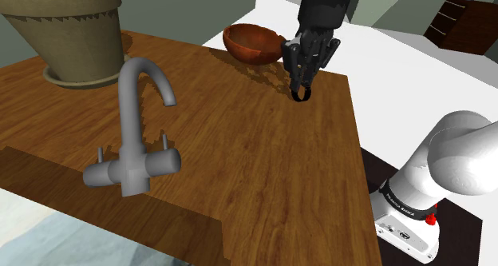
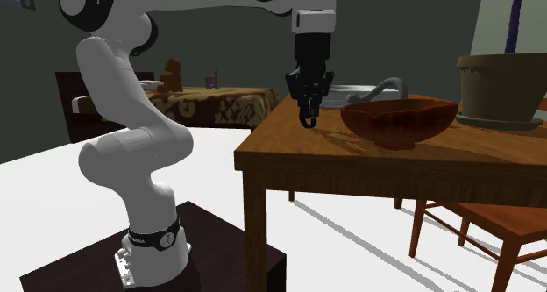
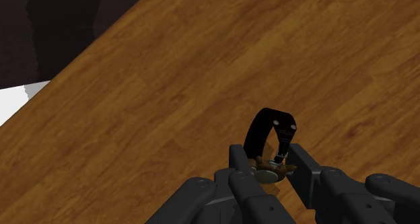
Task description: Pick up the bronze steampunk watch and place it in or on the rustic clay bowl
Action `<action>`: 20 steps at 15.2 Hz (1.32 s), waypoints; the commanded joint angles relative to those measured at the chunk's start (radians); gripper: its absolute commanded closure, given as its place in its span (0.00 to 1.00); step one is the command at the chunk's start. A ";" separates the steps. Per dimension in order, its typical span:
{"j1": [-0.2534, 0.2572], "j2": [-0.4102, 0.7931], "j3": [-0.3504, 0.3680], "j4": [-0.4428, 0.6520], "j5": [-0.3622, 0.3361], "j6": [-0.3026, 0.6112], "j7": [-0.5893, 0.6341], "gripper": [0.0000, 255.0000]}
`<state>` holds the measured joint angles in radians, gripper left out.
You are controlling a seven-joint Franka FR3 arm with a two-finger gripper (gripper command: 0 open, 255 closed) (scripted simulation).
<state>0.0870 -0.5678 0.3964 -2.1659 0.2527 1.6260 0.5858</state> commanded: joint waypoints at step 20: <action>-0.014 0.053 -0.017 0.229 -0.025 -0.177 0.023 1.00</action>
<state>0.0741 -0.5201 0.3805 -1.9560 0.2299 1.4630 0.6072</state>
